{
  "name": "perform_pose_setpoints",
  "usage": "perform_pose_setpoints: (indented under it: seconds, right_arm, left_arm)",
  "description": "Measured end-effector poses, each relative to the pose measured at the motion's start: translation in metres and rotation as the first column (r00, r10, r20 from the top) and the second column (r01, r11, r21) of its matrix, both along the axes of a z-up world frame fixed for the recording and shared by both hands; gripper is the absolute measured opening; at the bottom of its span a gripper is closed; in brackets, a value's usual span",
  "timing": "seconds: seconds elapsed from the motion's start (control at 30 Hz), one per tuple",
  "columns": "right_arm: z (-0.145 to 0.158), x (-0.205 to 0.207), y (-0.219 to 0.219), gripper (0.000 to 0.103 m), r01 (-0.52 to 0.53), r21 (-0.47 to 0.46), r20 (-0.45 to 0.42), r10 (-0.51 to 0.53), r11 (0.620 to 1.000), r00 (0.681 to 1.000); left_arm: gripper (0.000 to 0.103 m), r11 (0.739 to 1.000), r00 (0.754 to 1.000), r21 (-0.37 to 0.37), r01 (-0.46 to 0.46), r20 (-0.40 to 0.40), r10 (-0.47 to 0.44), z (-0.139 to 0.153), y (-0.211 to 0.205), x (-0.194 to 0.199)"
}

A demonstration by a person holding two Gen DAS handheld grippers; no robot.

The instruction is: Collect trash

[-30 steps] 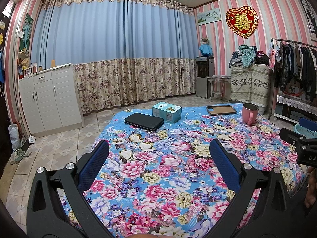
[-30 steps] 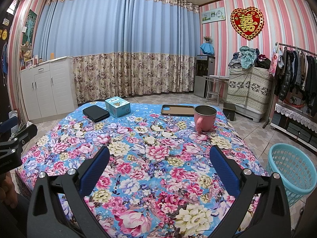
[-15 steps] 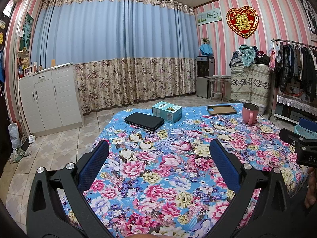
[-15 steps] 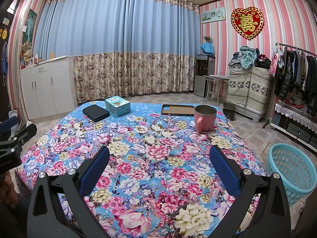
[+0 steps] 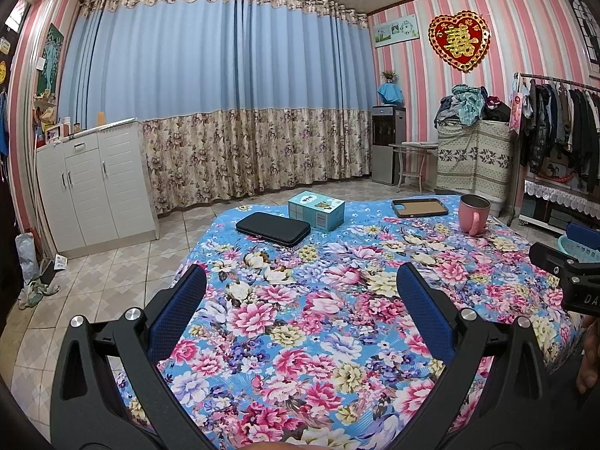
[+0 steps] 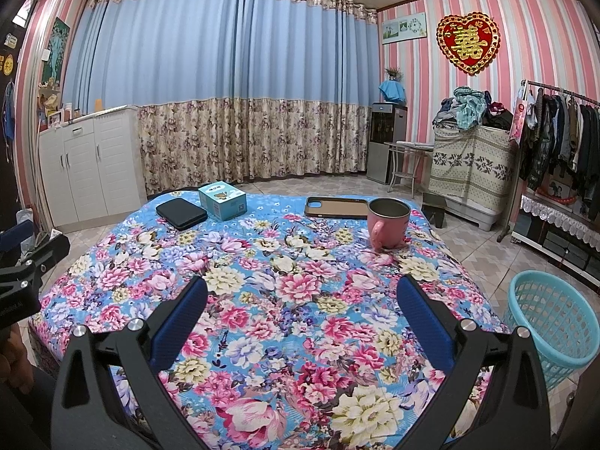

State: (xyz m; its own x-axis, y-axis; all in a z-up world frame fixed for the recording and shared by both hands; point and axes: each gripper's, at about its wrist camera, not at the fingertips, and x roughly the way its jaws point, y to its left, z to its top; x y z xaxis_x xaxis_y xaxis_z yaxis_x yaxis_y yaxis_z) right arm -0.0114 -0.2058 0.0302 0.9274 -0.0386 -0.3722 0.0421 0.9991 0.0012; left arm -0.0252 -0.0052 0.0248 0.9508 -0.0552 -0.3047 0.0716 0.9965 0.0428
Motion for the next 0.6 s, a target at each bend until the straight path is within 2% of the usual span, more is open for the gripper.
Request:
perform_pose_setpoints:
  seconds: [0.6]
  right_arm:
    - [-0.0002, -0.0003, -0.0003, 0.098, 0.000, -0.002, 0.001, 0.000, 1.000, 1.000]
  left_arm:
    - [0.098, 1.000, 1.000, 0.001, 0.000, 0.001, 0.000, 0.0000, -0.0005, -0.0005]
